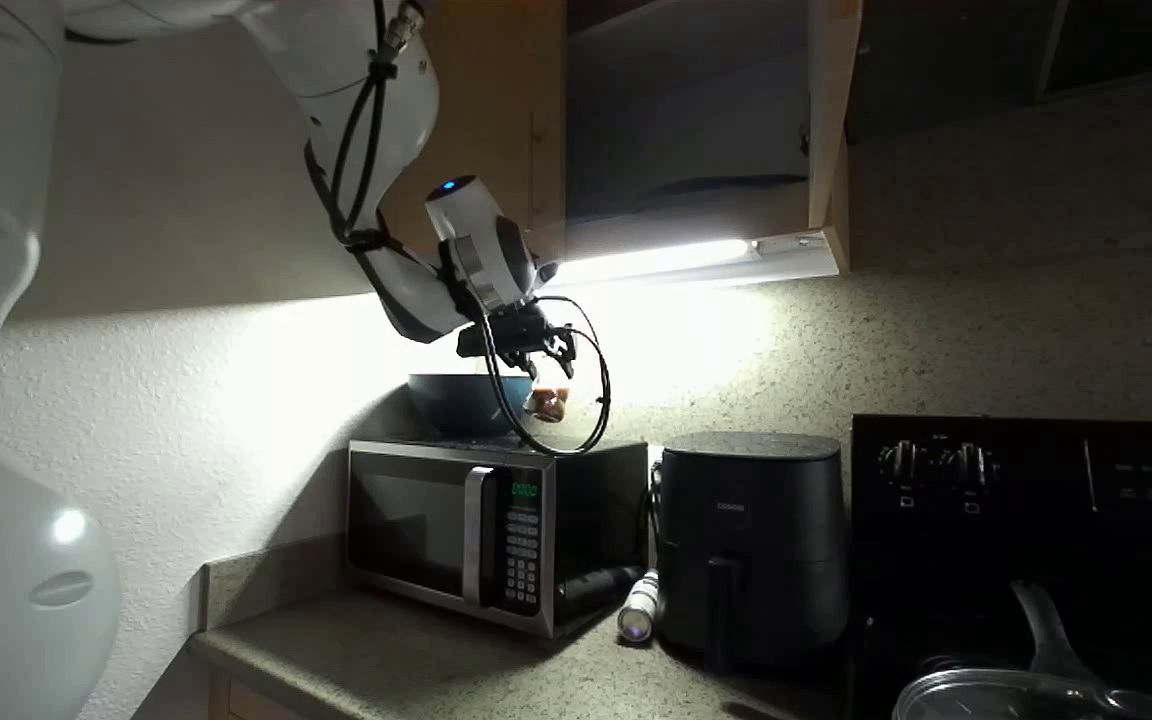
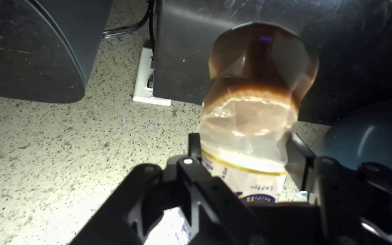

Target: Put the bottle from the cupboard onto the microwave

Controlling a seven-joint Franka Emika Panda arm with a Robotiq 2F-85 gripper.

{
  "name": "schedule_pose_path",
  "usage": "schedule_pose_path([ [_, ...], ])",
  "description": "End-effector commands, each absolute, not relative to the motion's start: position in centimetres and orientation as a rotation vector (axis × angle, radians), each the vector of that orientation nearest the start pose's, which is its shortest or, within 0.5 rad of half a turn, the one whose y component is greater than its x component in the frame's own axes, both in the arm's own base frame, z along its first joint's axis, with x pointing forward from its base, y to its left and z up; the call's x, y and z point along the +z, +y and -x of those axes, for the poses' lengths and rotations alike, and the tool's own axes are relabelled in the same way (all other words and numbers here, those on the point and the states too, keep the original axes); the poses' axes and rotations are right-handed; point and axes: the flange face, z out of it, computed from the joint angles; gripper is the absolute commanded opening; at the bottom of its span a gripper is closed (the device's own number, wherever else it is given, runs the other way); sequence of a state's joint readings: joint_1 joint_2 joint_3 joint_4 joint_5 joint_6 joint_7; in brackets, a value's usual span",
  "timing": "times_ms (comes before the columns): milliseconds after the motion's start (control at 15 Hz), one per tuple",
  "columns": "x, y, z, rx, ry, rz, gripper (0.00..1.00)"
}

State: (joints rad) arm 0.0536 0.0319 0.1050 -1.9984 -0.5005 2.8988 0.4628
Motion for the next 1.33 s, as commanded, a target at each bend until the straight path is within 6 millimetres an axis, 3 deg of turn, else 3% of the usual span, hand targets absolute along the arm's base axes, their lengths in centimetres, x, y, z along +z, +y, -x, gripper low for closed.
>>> schedule_pose_path([
  [0,53.4,12.4,-60.0,-1.371,-0.185,2.869,0.61],
  [200,53.2,12.4,-60.1,-1.365,-0.184,2.872,0.61],
  [267,53.5,12.0,-60.1,-1.404,-0.149,2.877,0.36],
  [600,54.3,10.6,-62.2,-1.641,-0.018,2.892,0.36],
  [867,52.1,12.9,-63.4,-1.684,-0.031,2.859,0.36],
  [1267,47.9,17.7,-64.3,-1.525,-0.191,2.859,0.36],
])
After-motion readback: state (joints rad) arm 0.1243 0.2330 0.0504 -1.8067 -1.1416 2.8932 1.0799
